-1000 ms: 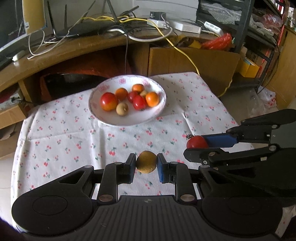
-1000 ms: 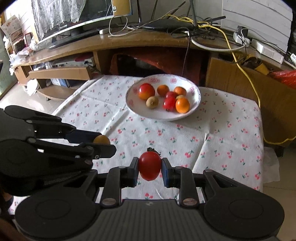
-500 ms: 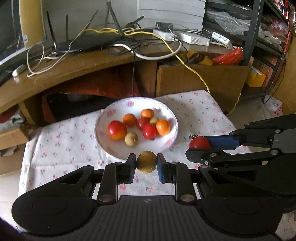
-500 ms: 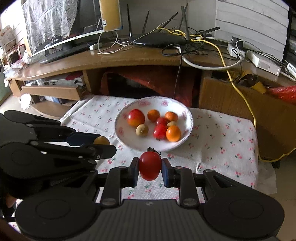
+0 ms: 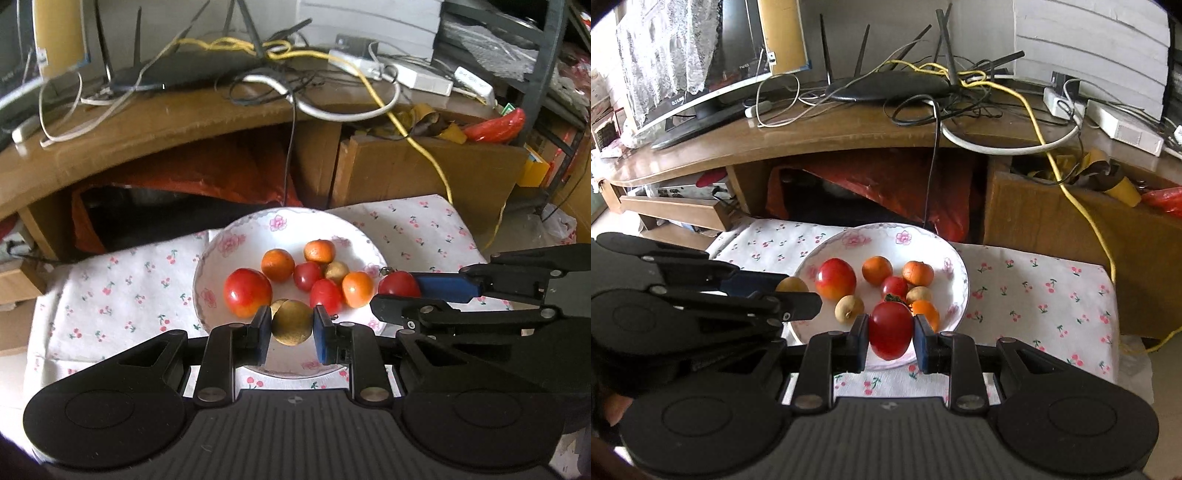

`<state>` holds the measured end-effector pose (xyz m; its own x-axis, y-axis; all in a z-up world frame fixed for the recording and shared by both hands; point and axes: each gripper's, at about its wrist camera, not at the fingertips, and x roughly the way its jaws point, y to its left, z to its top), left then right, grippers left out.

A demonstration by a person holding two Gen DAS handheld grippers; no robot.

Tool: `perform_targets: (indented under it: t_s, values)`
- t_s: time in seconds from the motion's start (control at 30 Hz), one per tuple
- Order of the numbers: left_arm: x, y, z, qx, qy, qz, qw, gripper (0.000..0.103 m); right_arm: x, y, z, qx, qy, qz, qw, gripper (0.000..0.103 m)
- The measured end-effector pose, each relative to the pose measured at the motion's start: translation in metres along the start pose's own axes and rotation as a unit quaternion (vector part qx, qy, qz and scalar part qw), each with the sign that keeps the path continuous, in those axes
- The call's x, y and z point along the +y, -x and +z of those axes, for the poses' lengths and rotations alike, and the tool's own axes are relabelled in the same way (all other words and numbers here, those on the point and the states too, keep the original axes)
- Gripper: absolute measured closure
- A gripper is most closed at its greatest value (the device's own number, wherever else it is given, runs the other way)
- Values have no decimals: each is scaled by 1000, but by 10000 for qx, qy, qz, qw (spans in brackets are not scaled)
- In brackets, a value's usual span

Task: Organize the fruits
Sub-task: 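Lower both fruits into the white bowl and open both grippers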

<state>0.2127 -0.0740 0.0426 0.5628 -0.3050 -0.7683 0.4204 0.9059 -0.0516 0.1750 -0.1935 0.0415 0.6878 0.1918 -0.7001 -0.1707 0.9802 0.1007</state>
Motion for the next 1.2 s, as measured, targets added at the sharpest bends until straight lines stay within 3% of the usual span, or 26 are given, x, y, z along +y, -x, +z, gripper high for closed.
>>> perform_targets:
  t_s: [0.47,1.03,1.2]
  values:
    - [9,-30,2,258,130,117,9995,72,-15,-38,-2,145,-188,164,9996,75]
    - [18,-19,4,94,323,362,9988,50,-17,-37,1,62,-383,305,9988,72]
    - [18,-9,-2,34,315,442,9985,37,-14,-31,2,55,-360,252,9990,71]
